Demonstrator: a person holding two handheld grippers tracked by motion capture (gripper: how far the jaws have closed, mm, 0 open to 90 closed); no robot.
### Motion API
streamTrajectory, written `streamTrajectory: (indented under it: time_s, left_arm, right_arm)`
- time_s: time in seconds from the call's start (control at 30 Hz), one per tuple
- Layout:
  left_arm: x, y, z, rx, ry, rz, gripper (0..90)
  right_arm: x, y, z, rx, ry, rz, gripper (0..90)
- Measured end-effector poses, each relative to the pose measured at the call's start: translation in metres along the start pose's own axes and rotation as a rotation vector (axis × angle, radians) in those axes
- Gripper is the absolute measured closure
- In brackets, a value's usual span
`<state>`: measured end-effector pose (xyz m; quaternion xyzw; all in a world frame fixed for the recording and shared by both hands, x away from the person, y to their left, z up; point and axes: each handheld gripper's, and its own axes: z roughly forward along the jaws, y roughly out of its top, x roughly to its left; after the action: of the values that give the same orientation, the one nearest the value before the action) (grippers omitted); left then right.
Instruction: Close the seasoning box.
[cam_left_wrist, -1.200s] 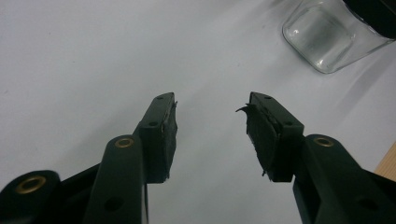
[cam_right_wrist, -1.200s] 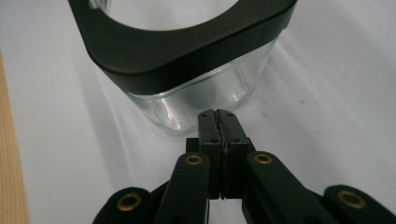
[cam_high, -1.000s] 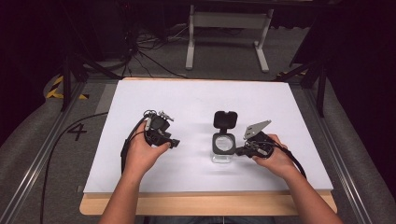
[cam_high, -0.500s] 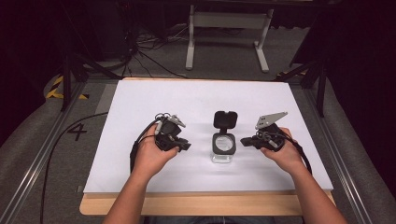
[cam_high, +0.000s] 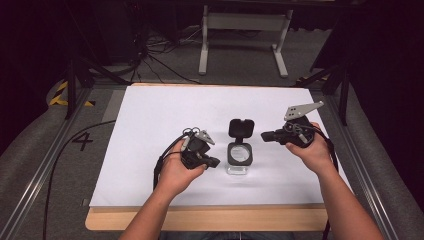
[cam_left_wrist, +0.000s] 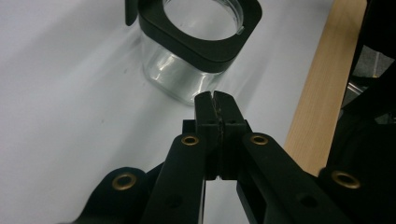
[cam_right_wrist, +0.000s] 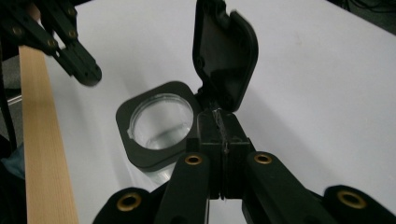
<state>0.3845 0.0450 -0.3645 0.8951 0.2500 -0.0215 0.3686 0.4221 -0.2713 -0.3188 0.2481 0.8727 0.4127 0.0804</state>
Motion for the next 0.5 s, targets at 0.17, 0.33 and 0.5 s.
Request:
streamTrajectory:
  time_s: [0.17, 0.33, 0.5]
  left_arm:
    - [-0.006, 0.002, 0.011, 0.015, -0.027, 0.023, 90.0]
    - [-0.01, 0.004, 0.022, 0.022, -0.046, 0.036, 90.0]
    - [-0.012, 0.004, 0.034, 0.026, -0.058, 0.041, 90.0]
  right_arm:
    - [0.001, 0.015, -0.003, -0.019, -0.002, -0.006, 90.0]
    - [0.0, 0.036, -0.004, -0.045, 0.042, -0.004, 90.0]
    - [0.002, 0.055, 0.002, -0.053, 0.064, -0.014, 90.0]
